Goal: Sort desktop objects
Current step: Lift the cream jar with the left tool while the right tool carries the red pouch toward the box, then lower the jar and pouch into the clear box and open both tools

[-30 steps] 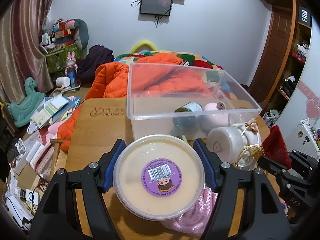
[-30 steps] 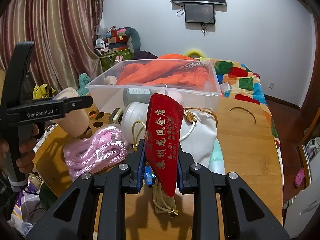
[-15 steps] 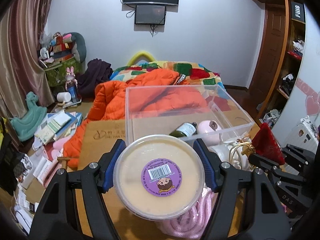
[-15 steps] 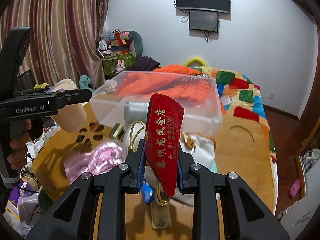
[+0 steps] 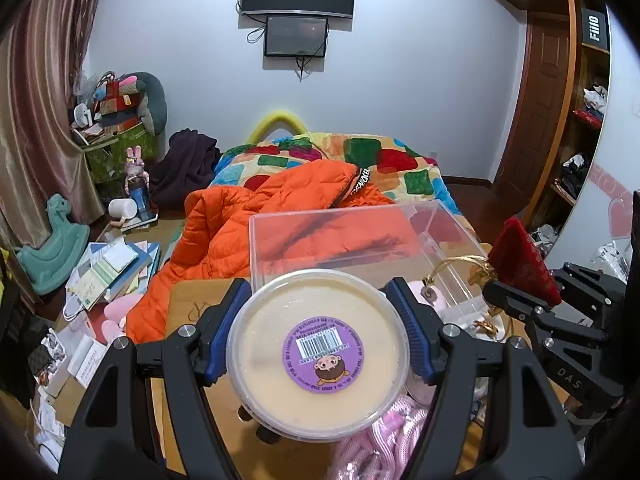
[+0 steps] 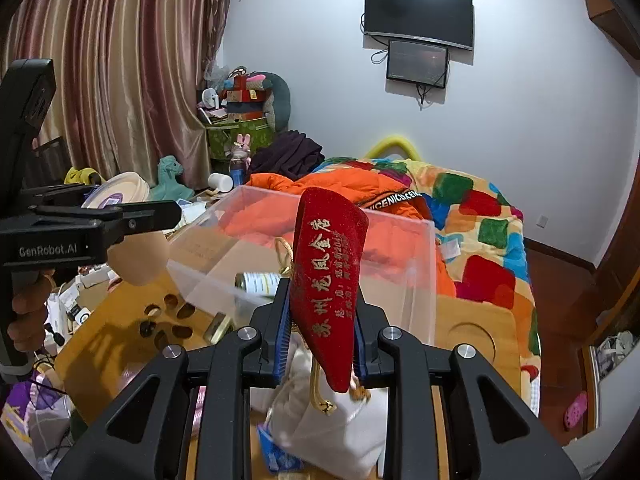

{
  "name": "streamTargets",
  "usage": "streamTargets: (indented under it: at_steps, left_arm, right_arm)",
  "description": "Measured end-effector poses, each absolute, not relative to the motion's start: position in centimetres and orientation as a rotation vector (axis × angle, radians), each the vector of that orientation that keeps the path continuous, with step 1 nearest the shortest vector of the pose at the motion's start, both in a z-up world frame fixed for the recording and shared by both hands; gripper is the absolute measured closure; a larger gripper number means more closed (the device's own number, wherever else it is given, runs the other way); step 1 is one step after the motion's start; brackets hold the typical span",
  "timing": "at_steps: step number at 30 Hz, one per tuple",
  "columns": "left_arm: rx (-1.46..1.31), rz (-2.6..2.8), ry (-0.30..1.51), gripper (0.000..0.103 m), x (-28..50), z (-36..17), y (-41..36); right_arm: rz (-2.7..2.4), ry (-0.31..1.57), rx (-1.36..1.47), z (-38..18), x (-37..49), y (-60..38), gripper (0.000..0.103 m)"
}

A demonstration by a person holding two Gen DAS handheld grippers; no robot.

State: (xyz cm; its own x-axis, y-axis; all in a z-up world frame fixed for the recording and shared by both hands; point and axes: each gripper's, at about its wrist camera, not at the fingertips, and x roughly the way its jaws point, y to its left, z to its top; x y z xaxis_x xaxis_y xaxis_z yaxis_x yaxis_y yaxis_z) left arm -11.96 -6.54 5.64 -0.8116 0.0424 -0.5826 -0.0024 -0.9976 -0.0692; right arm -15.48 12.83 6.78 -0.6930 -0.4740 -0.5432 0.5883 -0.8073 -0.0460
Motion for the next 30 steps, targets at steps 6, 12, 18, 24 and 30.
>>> streamTargets:
  at_steps: [6,12,18,24,30]
  left_arm:
    - [-0.960,2.947,-0.117,0.034,-13.6,5.7,-6.7]
    - [-0.993,2.935,-0.116,0.034,-15.8,4.9,-6.8]
    - [-1.013,2.927,-0.096,0.034,-17.3,4.2,-6.7]
    - [-1.019,2.925,-0.058,0.034,-18.5,3.9,-6.5]
    - [-1.029,2.929,-0.040,0.034,-19.5,3.5,-6.2]
  right_arm:
    - [-2.424,0.305,0.709,6.7,-17.3,11.6,0.080]
    - [-2.409,0.334,0.749,5.7,-19.7,10.5,0.080]
    - [-2.375,0.380,0.802,3.9,-21.5,9.5,0.080]
    - [-2.355,0.388,0.823,3.1,-22.1,8.9,0.080]
    - [-2.339,0.429,0.836,2.3,-22.1,8.4,0.080]
